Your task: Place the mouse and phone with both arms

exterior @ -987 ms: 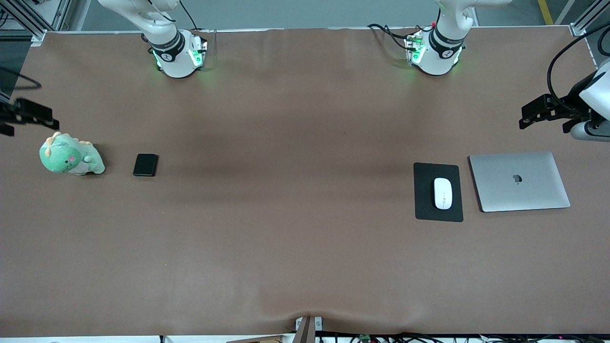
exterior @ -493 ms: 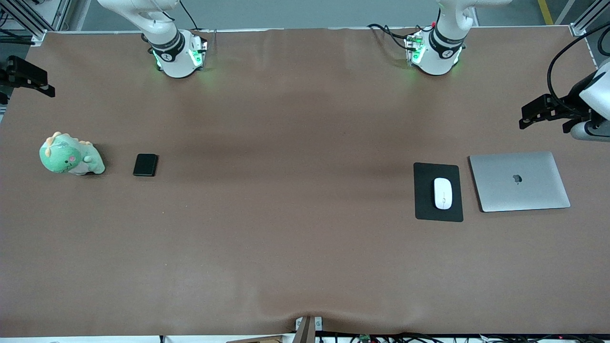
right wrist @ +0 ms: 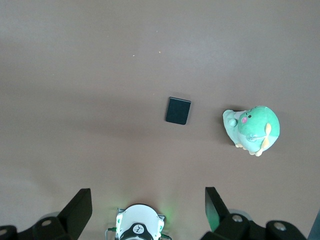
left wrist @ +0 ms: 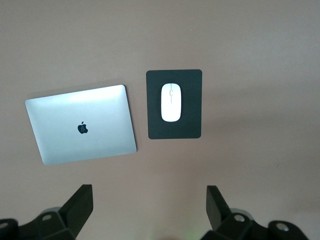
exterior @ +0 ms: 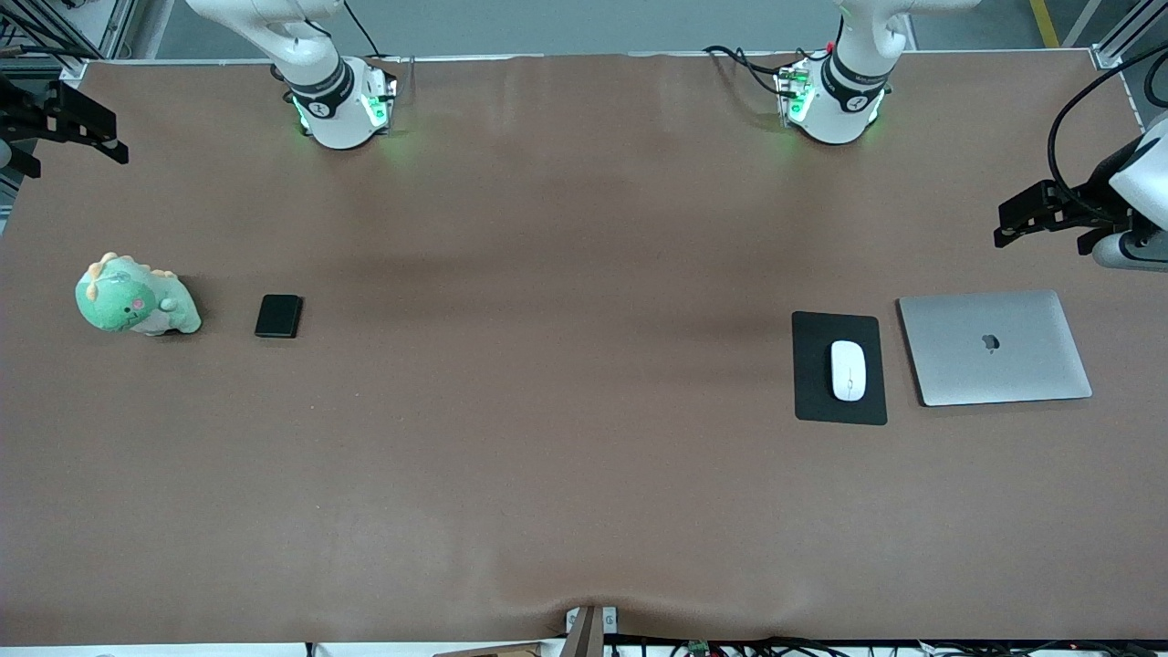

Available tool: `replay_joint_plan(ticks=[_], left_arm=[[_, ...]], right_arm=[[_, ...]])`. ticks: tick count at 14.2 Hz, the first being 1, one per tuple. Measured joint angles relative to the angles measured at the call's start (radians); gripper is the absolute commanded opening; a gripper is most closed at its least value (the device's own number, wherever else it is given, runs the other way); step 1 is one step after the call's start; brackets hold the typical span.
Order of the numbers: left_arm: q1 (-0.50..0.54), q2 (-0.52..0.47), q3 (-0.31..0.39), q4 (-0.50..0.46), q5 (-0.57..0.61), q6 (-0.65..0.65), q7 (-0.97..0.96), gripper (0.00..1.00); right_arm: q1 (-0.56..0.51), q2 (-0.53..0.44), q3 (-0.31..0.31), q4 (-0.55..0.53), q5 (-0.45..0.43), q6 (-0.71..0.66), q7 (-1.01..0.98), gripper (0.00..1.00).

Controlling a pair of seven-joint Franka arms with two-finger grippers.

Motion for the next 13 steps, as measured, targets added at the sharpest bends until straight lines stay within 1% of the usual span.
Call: replay_joint_plan(ticks=[3, 5, 9, 13], left_arm=[[0.000, 0.000, 0.000, 0.000, 0.000, 0.000, 0.000, 1.00], [0.000, 0.000, 0.000, 0.000, 0.000, 0.000, 0.000, 1.00], [0.000, 0.000, 0.000, 0.000, 0.000, 0.000, 0.000, 1.00], [0.000, 0.000, 0.000, 0.000, 0.000, 0.000, 0.000, 1.00]], right_arm=[[-0.001, 0.003, -0.032, -0.012, -0.020, 0.048, -0.001, 1.00], [0.000, 0.013, -0.032, -0.012, -0.051, 0.060, -0.001, 1.00], [0.001, 0.028, -0.027, -0.010, -0.079, 0.064, -0.001, 1.00], [0.001, 0.031, -0.028, -0.010, -0.081, 0.064, -0.001, 1.00]])
